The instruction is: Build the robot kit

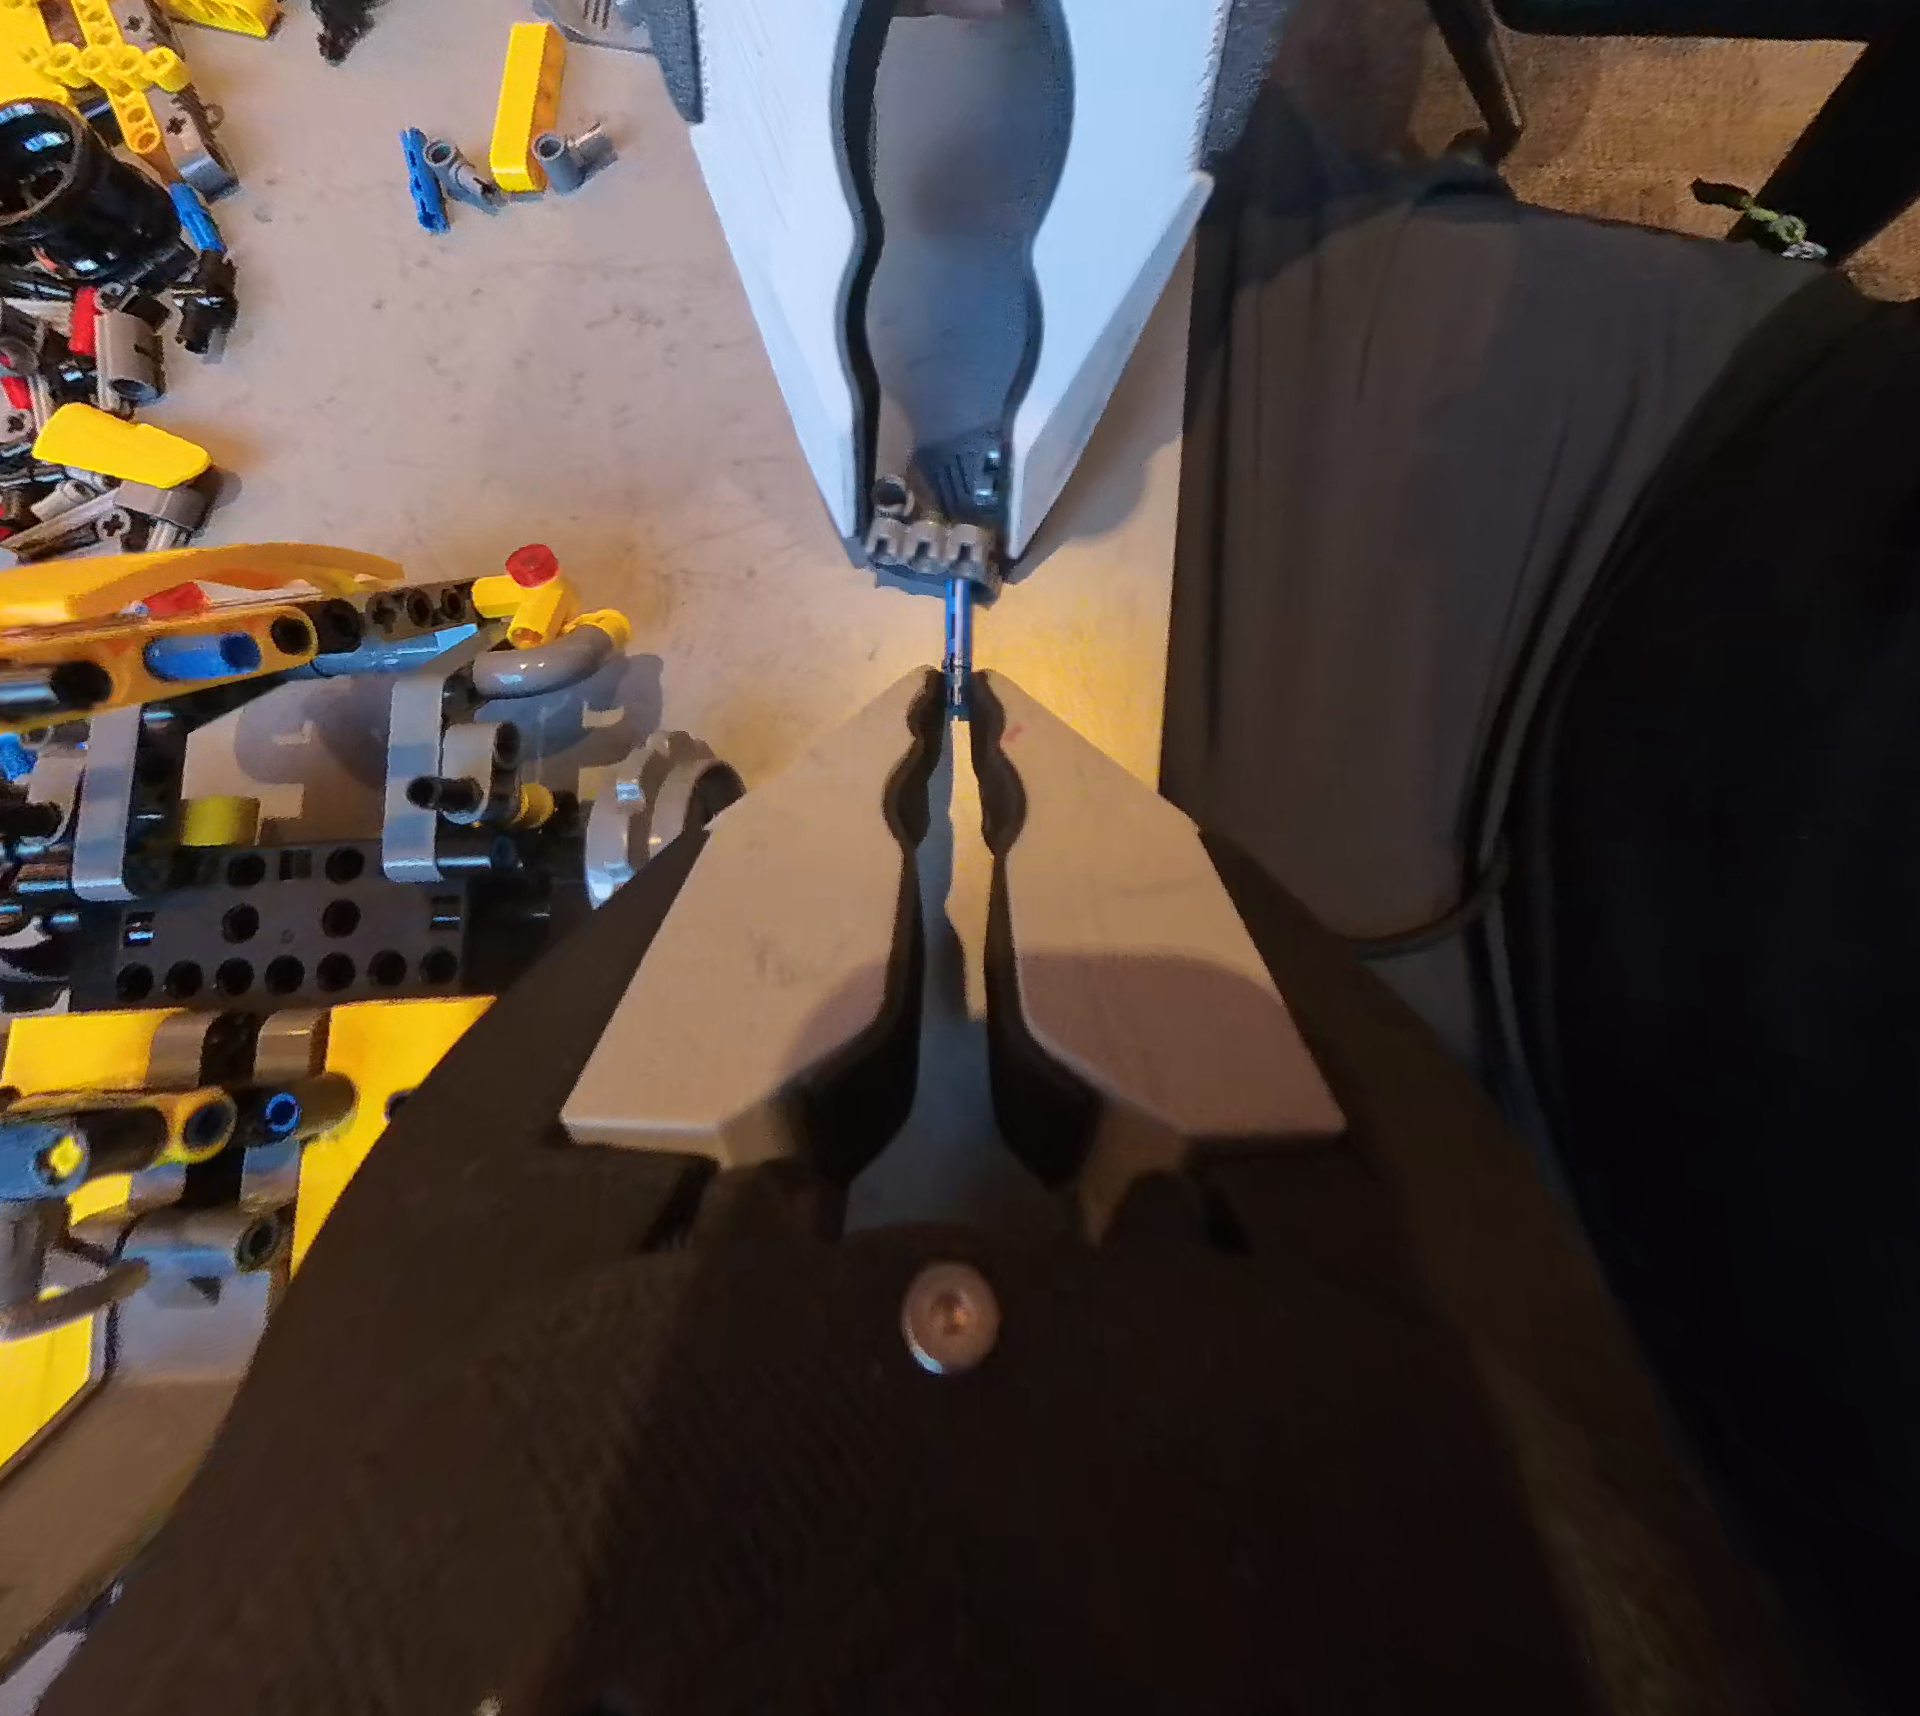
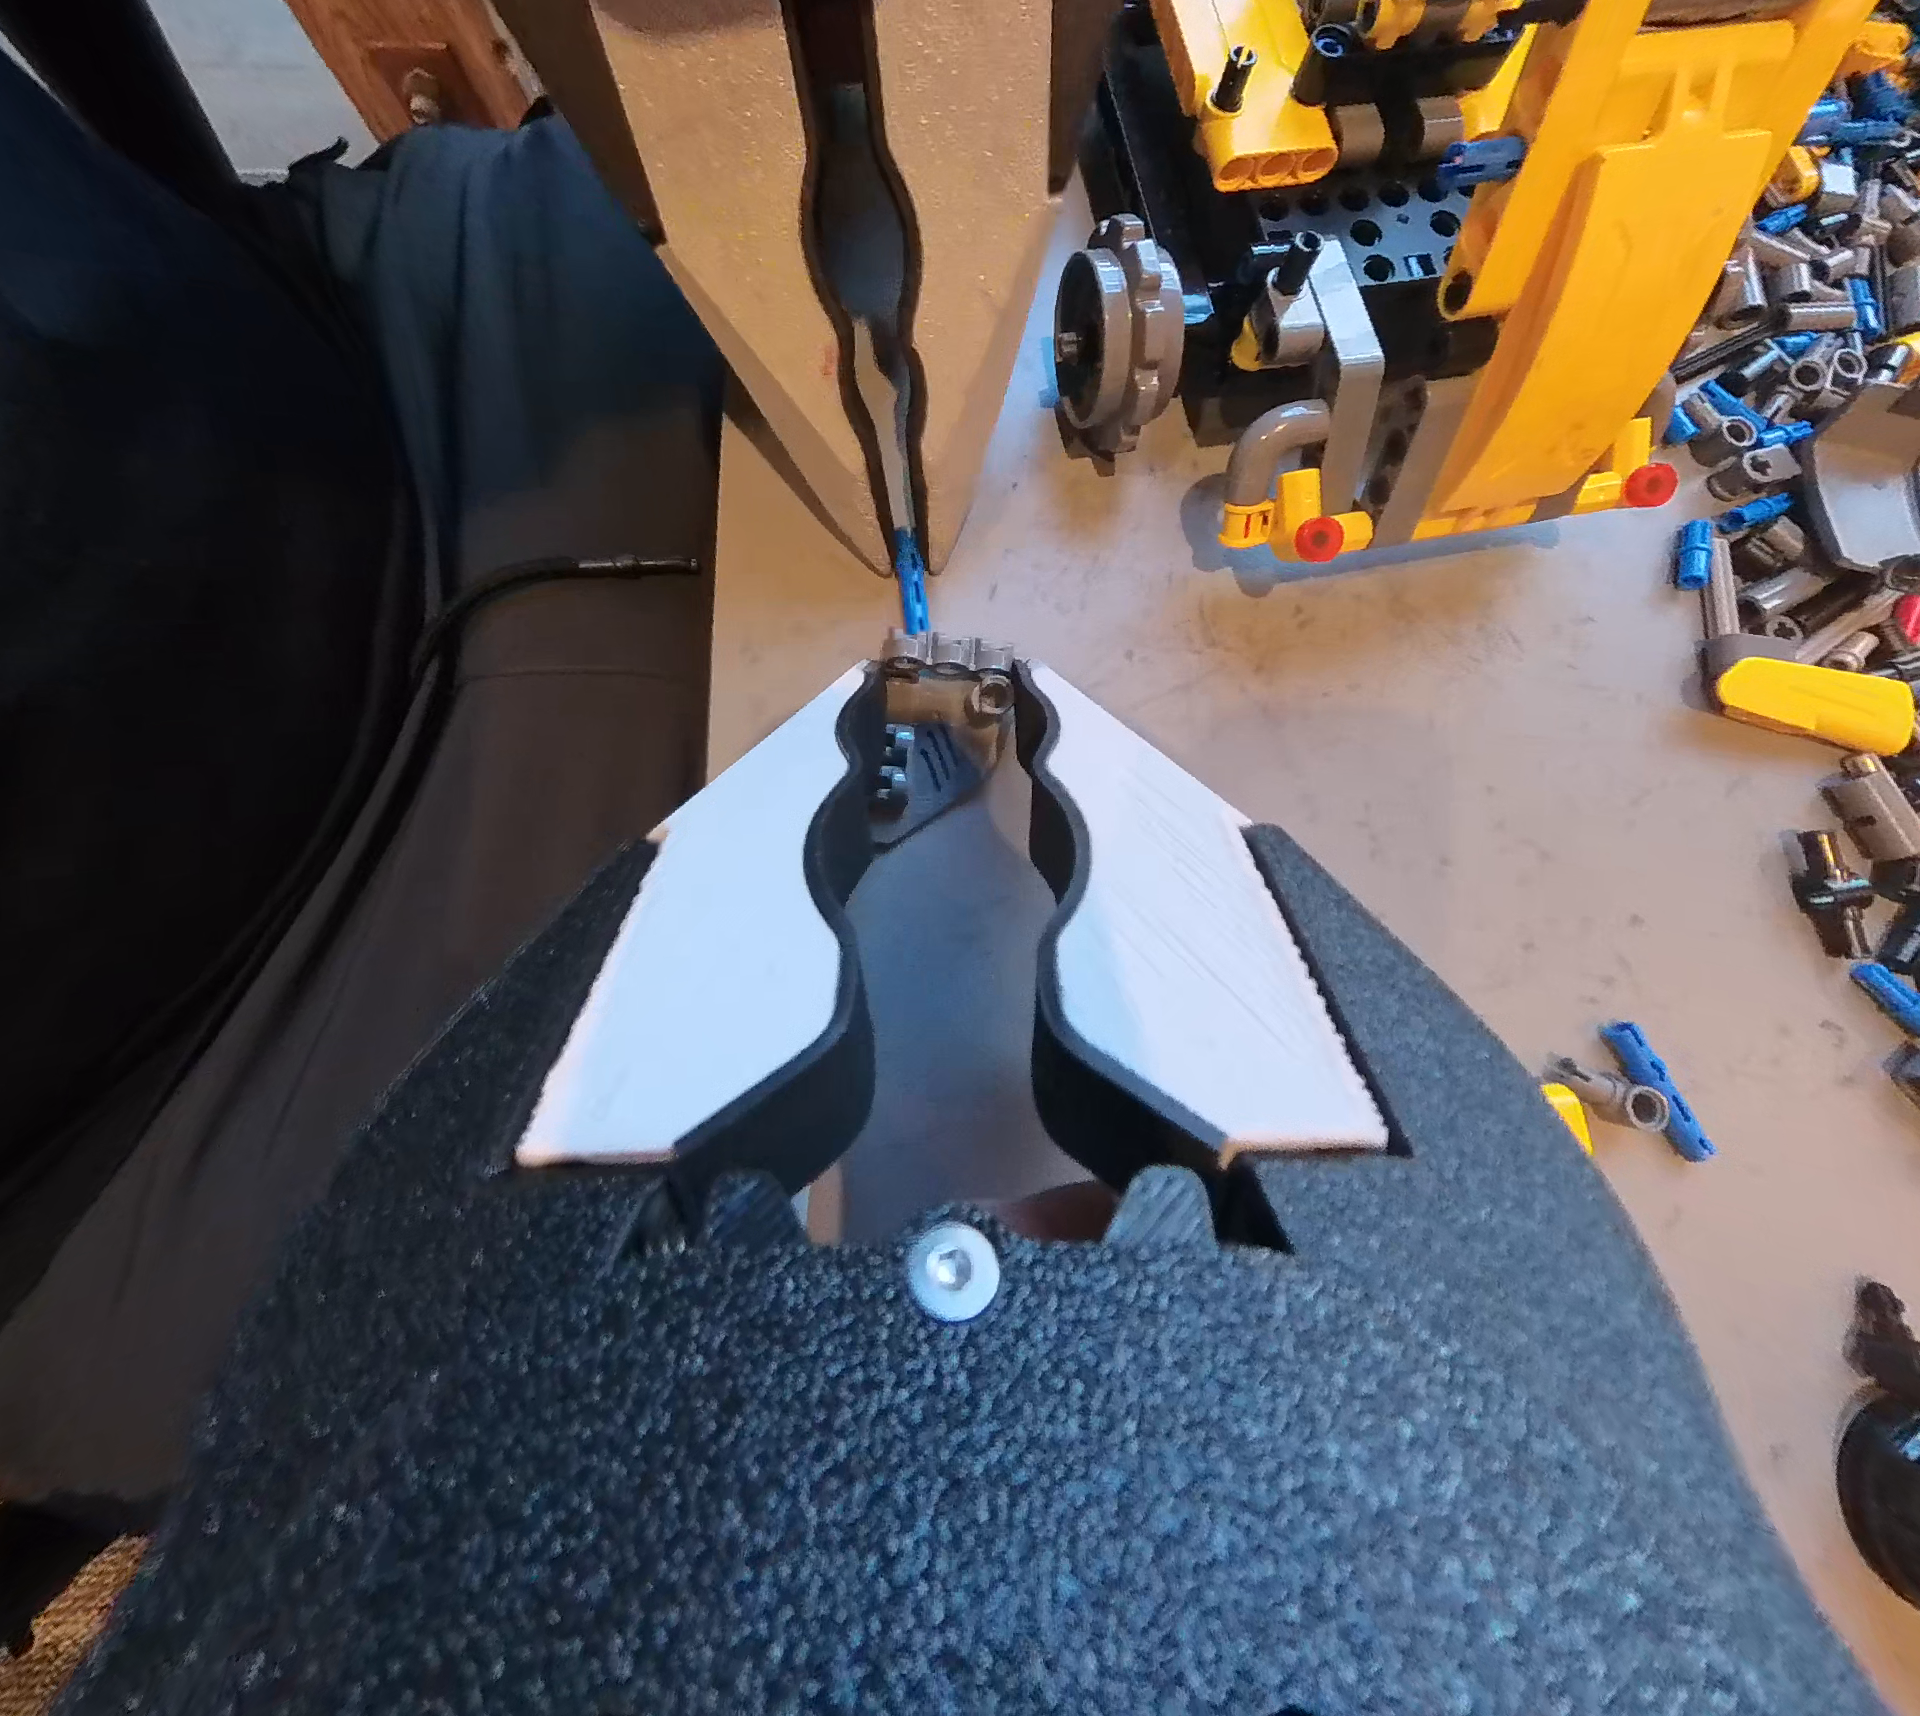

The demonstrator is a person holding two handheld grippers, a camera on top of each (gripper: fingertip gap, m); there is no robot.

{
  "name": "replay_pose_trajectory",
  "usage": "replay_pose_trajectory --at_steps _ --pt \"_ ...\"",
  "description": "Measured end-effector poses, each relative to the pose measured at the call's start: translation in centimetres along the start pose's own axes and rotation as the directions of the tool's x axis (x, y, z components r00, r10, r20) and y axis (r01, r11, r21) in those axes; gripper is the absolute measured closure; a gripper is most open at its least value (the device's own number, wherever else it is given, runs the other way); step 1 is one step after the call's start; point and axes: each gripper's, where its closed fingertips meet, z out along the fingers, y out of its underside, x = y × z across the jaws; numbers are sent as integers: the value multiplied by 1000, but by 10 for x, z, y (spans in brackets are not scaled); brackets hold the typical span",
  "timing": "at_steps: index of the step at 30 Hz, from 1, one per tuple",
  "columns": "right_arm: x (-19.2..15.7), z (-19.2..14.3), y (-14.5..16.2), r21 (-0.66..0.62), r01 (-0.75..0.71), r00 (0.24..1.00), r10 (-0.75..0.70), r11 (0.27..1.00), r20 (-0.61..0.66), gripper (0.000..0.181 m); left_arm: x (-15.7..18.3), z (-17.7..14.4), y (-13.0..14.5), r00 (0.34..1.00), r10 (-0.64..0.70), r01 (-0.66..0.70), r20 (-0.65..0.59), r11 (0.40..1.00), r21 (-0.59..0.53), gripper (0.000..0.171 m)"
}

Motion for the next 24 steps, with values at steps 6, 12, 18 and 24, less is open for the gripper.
replay_pose_trajectory --at_steps 6,12,18,24 --pt "0 -2 0 10 -1 1000 1 1000 2 158 2 0 0 1000 8 -8 -7 1000 -6 168" --pt "1 -2 -1 14 -9 1000 9 1000 5 158 2 1 -1 1000 8 -8 -13 1000 -8 168" --pt "1 -2 -1 12 -4 1000 4 1000 4 158 2 1 -1 999 30 -30 -21 999 -11 168" --pt "0 0 0 2 -12 1000 12 1000 17 158 2 1 -1 998 -6 6 -63 1000 -1 168"
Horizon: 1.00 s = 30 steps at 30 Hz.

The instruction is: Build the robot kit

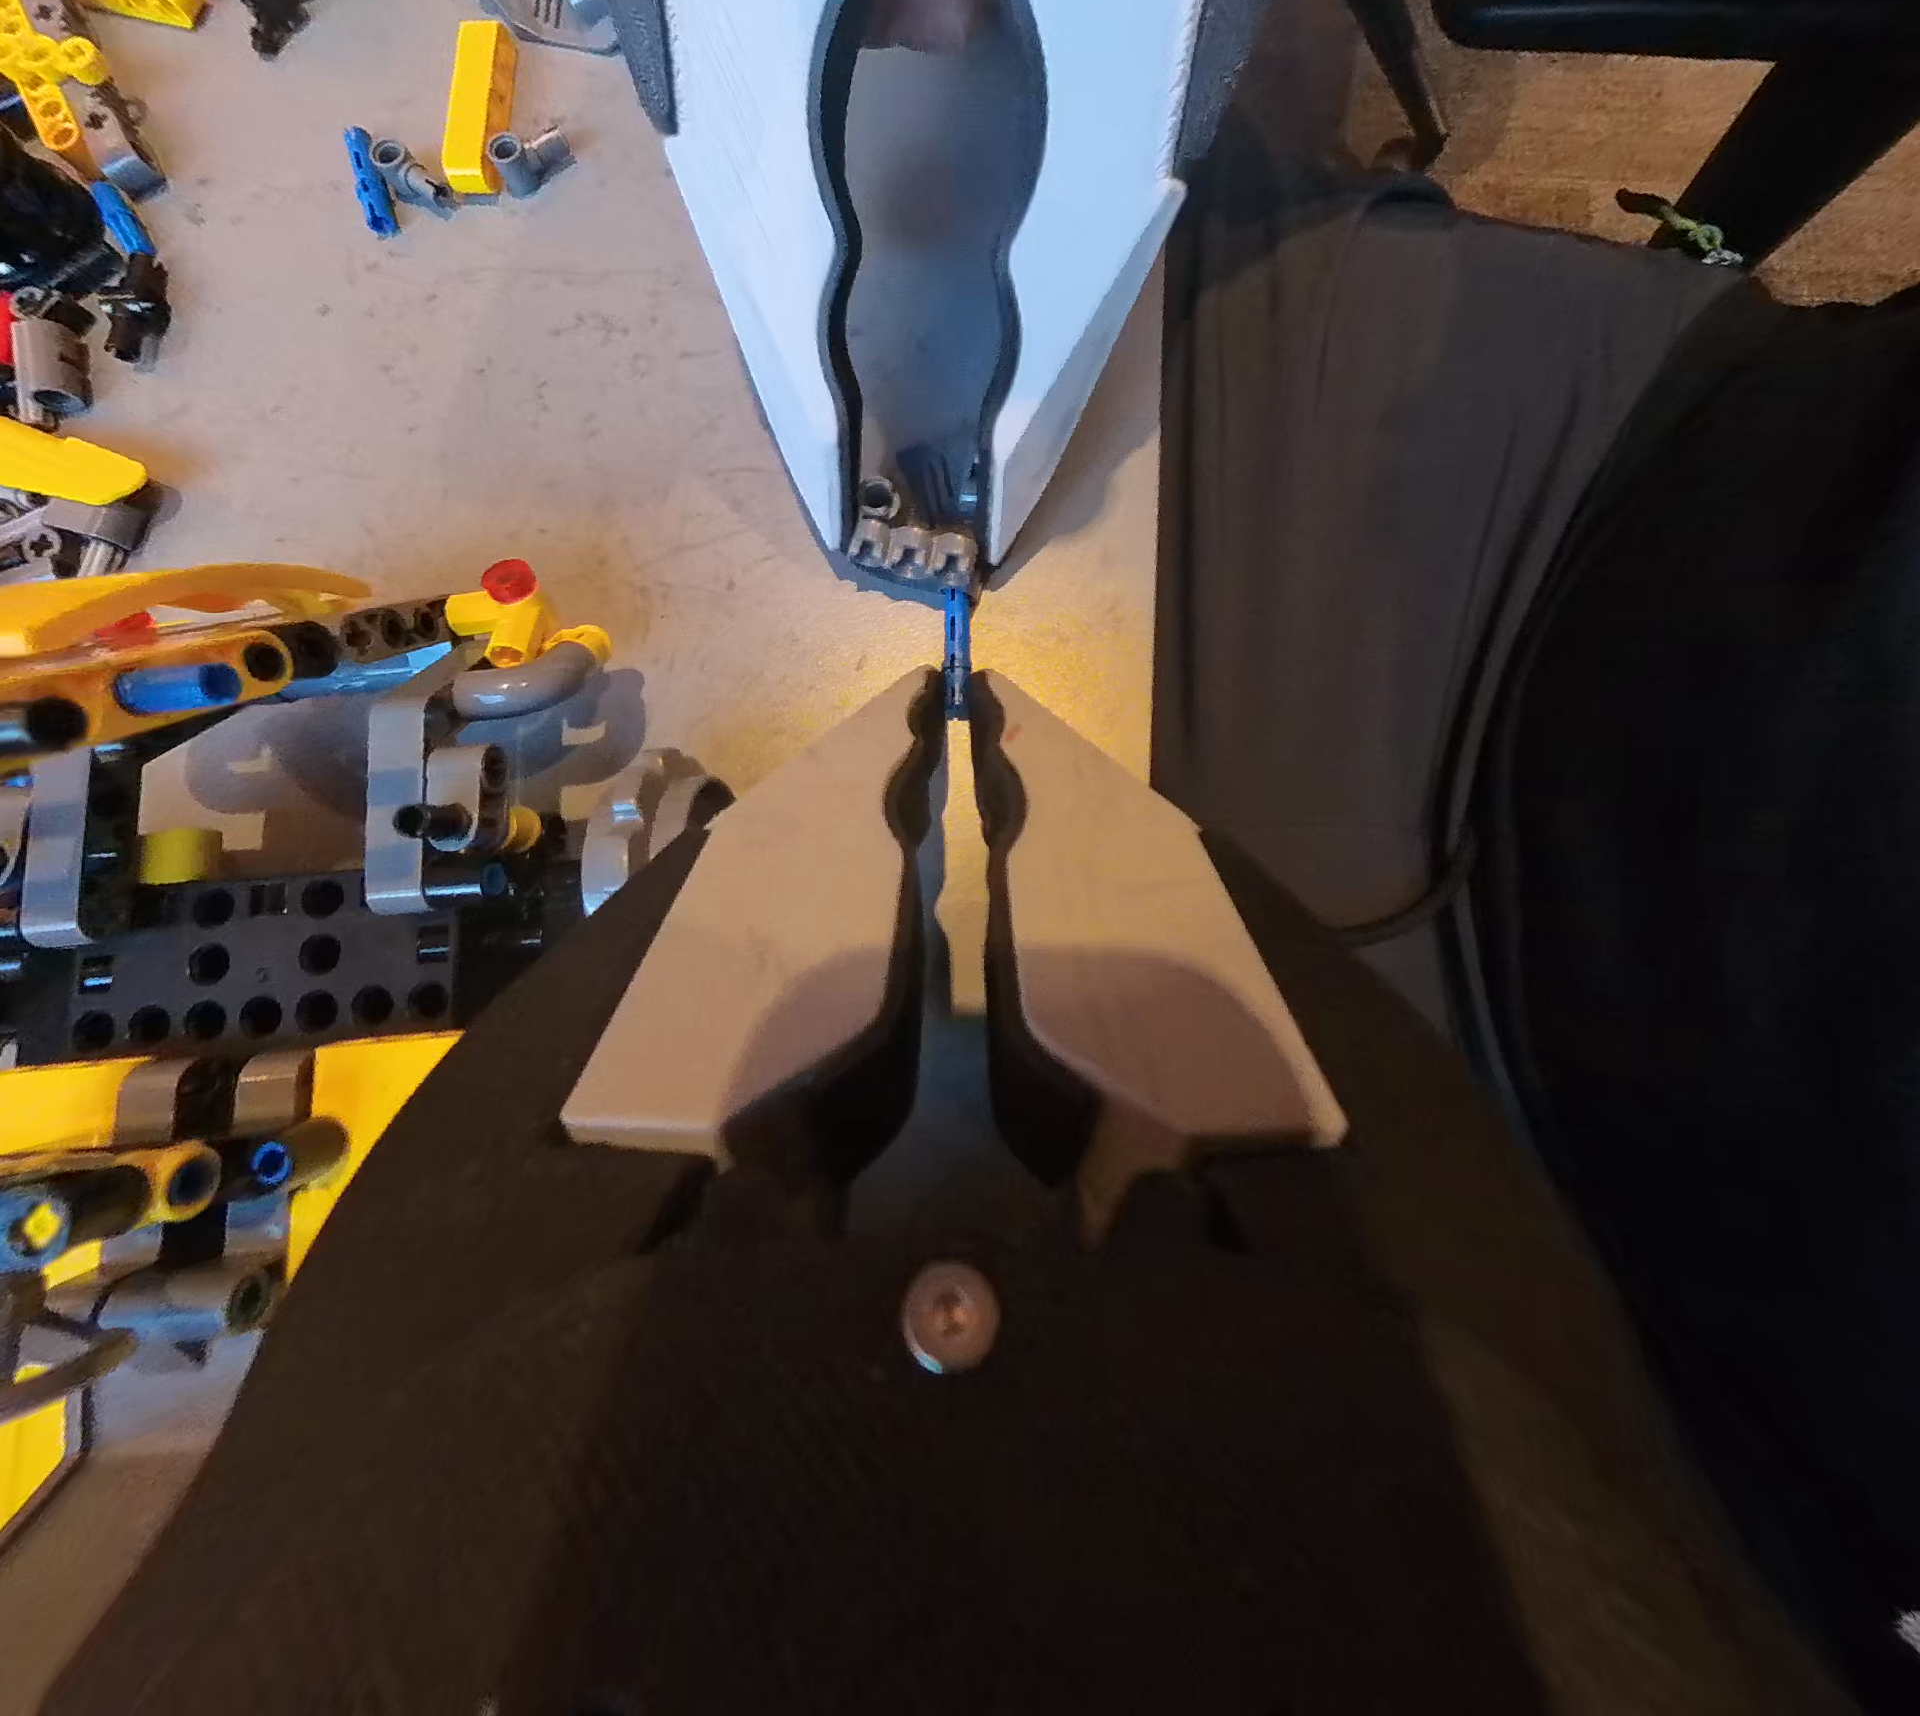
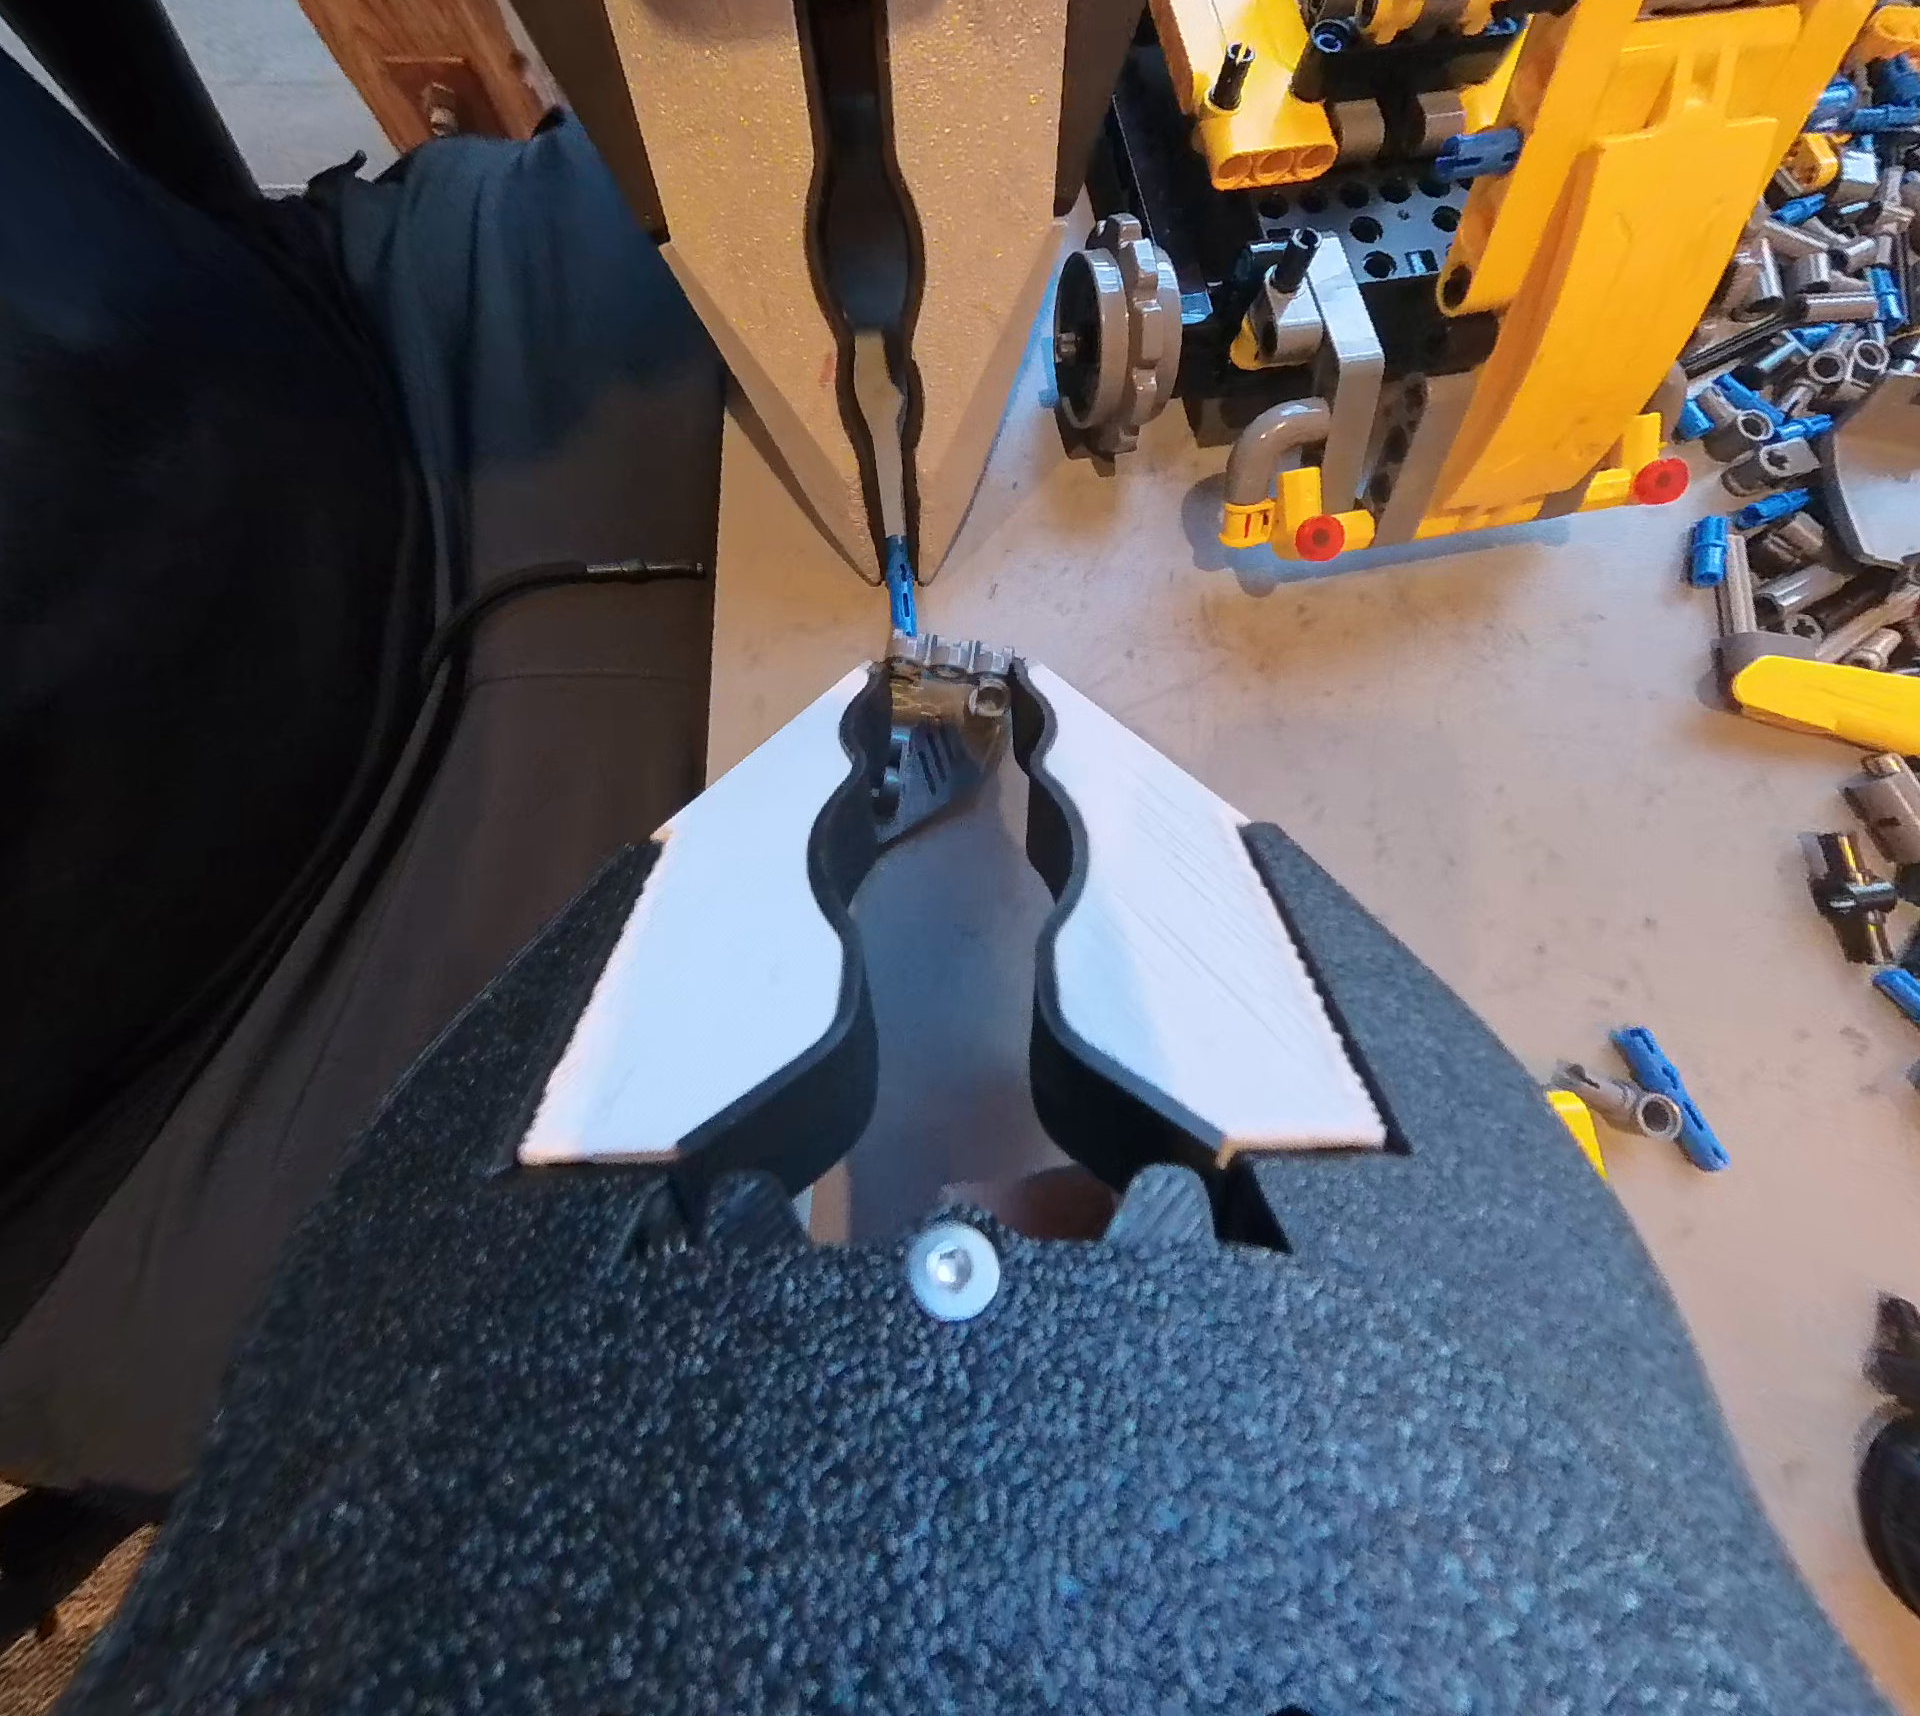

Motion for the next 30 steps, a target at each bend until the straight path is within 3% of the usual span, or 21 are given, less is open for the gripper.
replay_pose_trajectory --at_steps 8,13,20,27,30 --pt "-1 -2 4 -7 16 998 -16 1000 68 158 1 3 -3 1000 -13 13 -7 998 -59 168" --pt "-3 -1 3 6 117 981 -117 993 158 158 2 3 -3 1000 19 -20 -2 996 -86 168" --pt "-11 -2 5 19 179 957 -178 984 228 158 7 6 -7 994 -109 109 -19 994 8 168" --pt "-8 0 4 15 171 967 -171 985 190 157 7 8 -10 963 -256 247 78 962 112 168" --pt "-7 -1 4 16 168 969 -168 986 183 157 7 8 -11 956 -255 240 146 964 110 168"
